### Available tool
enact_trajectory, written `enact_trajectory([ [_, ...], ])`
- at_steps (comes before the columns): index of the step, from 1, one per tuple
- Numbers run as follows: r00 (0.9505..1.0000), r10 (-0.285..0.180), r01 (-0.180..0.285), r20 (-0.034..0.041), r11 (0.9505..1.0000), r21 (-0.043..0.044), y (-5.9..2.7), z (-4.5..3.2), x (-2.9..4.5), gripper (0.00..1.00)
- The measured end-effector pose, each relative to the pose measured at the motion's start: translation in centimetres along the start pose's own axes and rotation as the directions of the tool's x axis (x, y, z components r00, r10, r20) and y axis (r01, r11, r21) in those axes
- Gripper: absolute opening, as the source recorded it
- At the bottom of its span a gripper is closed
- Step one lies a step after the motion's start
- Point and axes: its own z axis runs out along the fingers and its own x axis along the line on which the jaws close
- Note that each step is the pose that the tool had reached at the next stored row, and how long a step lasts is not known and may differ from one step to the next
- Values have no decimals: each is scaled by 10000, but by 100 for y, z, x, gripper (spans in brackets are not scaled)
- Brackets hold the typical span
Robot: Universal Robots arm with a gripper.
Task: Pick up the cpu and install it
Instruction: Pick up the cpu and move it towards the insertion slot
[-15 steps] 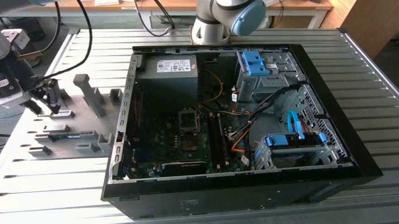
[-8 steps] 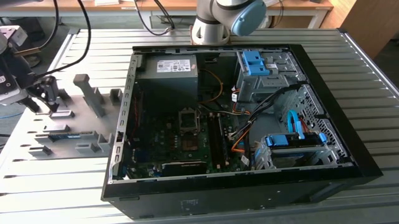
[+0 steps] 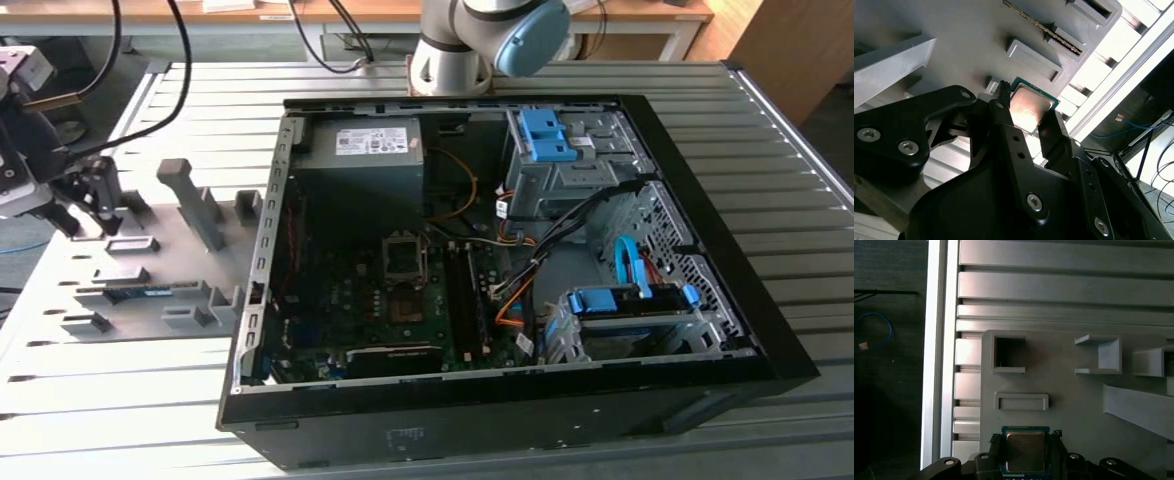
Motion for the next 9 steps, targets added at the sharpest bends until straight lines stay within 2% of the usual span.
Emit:
enact_trajectory([
  [9, 10000, 0, 0, 0, 10000, 0, 2, -87, -2, 47],
])
